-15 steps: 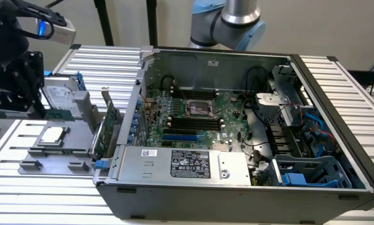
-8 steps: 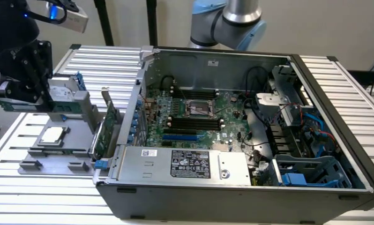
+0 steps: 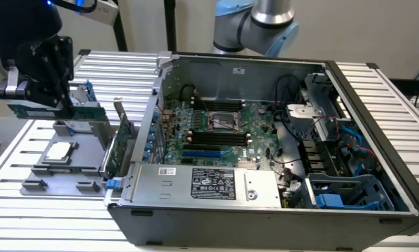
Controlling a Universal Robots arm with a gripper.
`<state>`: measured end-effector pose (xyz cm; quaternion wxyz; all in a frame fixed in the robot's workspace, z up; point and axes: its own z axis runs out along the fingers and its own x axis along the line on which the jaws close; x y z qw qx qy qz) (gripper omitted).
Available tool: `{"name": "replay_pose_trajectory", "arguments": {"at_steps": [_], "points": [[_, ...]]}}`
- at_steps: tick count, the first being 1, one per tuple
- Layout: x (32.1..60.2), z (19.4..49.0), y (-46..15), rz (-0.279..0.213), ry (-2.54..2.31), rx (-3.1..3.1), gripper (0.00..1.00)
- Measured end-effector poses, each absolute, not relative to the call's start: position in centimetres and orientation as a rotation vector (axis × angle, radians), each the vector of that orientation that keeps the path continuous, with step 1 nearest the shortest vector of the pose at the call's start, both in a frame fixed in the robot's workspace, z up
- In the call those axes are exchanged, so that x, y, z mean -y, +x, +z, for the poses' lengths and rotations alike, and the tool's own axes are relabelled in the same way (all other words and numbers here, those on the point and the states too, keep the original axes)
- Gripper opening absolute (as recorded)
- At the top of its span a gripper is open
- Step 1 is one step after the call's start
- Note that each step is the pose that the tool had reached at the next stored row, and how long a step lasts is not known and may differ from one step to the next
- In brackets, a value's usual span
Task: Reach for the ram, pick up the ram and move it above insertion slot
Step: 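Pick up the ram and move it above insertion slot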
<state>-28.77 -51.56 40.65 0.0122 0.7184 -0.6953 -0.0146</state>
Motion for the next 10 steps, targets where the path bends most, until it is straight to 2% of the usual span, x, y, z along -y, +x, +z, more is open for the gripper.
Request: {"name": "replay_pose_trajectory", "arguments": {"at_steps": [10], "points": [[50.6,41.1,-25.5,-0.044,2.239,2.167,0.14]]}}
